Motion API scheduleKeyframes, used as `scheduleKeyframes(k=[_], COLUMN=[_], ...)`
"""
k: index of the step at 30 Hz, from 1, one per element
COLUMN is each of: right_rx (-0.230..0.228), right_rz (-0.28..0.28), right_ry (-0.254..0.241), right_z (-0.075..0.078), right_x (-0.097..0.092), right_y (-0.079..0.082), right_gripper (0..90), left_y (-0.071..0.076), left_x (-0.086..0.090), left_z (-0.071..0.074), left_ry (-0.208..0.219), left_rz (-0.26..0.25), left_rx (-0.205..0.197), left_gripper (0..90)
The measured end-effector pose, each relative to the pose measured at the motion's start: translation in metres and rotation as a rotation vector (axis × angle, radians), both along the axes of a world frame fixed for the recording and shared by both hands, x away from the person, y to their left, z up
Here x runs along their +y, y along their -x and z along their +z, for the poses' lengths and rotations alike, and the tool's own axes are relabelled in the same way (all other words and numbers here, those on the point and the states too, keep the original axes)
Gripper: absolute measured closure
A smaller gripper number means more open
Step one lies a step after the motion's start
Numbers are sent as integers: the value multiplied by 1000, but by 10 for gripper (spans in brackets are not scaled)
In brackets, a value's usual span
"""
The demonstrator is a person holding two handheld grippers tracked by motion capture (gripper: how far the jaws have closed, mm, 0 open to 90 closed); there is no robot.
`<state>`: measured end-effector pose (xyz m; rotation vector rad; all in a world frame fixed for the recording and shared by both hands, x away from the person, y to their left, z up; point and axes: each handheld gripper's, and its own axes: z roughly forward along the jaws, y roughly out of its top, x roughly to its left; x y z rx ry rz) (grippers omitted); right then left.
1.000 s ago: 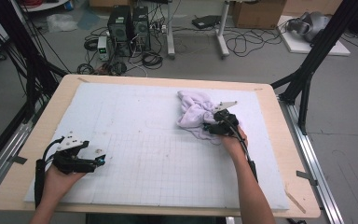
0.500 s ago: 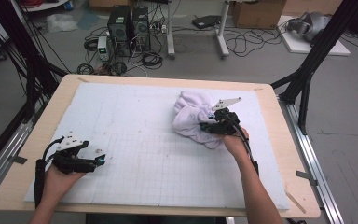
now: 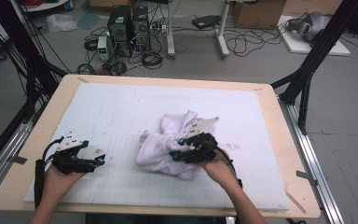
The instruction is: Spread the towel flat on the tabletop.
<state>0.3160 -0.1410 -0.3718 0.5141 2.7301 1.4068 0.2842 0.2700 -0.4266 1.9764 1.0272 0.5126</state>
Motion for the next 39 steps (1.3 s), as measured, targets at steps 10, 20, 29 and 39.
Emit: scheduleKeyframes(k=[10,20,29,39], right_rx=[58,46,3,-13], right_rz=[110,-50,-70,-184], right_ry=[29,-121,-146,125], right_z=[-28,-12,-2,-55], right_x=[28,-34,-46,-46], right_y=[37,34,34,13], right_gripper=[399,324,358,419], left_y=[1,4,2,-9], left_x=[-1,-22,-54,-111], left_z=[1,15,33,26], left_ry=[3,22,50,37], left_rz=[-9,-84,-195,-385], left_rx=[-6,-39,-67,-19], left_gripper=[127,134,165,327])
